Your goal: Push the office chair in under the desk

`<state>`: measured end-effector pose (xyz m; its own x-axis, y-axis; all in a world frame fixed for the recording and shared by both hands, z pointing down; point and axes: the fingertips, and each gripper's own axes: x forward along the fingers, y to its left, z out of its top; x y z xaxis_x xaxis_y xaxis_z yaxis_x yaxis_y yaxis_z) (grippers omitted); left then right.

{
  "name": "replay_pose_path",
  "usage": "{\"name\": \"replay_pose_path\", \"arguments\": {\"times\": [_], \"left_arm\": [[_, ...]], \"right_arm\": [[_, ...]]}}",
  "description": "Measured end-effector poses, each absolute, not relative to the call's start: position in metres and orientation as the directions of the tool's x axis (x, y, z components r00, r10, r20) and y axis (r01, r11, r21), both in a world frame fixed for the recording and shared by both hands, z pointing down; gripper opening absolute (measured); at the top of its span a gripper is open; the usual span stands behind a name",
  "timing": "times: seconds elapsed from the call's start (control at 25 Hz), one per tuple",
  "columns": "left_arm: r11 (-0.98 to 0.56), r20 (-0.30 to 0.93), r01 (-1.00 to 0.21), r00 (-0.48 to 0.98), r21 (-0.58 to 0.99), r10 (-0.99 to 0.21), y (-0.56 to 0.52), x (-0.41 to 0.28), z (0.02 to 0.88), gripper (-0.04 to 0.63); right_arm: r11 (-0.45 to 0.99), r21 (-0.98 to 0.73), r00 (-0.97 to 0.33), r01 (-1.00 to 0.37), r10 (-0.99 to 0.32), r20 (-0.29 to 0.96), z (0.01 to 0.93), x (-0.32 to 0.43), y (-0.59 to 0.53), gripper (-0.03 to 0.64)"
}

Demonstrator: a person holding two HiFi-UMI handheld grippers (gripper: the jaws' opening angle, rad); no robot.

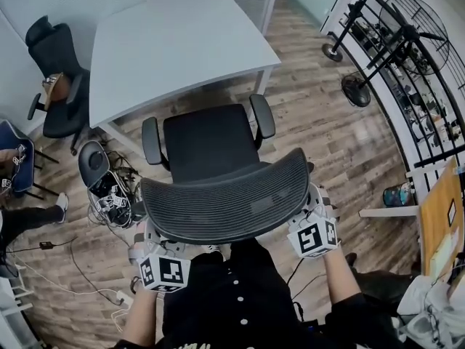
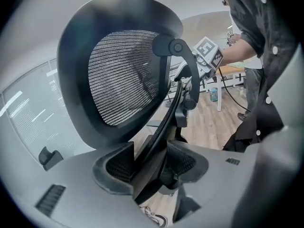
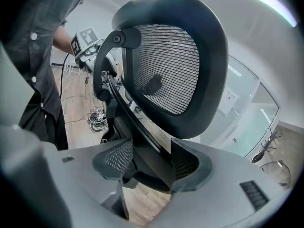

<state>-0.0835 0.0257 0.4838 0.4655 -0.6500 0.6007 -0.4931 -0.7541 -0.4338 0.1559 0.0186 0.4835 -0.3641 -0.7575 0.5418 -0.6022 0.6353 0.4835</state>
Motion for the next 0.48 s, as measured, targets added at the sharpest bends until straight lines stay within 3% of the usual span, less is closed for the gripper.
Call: {"name": "replay_pose_path", "arguments": {"times": [0.48], "left_arm": [[-0.732, 0.616, -0.535, 0.424, -0.421, -0.664, 0.005, -0.073, 0.487, 0.235]], "right_arm": [[0.675, 0.476, -0.402, -0.564, -0.728, 0.556, 0.487, 0.166, -0.013, 0.268]]}}
